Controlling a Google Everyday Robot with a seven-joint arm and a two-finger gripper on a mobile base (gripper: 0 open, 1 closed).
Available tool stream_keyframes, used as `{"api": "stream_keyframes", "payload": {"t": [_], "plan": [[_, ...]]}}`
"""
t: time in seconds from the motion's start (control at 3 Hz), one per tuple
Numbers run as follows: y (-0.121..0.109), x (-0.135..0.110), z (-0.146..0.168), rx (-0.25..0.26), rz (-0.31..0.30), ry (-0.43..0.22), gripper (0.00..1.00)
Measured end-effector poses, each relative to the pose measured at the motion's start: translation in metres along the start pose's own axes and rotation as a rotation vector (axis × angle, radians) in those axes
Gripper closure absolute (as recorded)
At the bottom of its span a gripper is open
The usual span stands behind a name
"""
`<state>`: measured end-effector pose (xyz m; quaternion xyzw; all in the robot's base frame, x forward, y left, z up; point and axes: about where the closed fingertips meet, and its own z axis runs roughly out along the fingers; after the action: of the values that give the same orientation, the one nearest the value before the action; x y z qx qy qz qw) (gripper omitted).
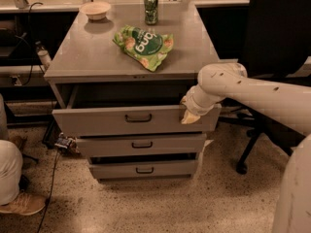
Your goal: Open top drawer
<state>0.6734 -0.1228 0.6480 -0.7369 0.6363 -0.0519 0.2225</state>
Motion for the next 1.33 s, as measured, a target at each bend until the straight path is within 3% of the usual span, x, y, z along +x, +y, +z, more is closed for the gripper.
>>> {"api": "stream_keyframes", "payload": {"t": [0.67, 1.0, 1.33], "plan": [[0.023, -0.003, -0.011, -0.009, 0.008, 0.047, 1.00], [0.023, -0.003, -0.011, -0.009, 0.008, 0.047, 1.00], [0.049, -0.002, -0.018, -0.020, 0.054, 0.070, 1.00]]}}
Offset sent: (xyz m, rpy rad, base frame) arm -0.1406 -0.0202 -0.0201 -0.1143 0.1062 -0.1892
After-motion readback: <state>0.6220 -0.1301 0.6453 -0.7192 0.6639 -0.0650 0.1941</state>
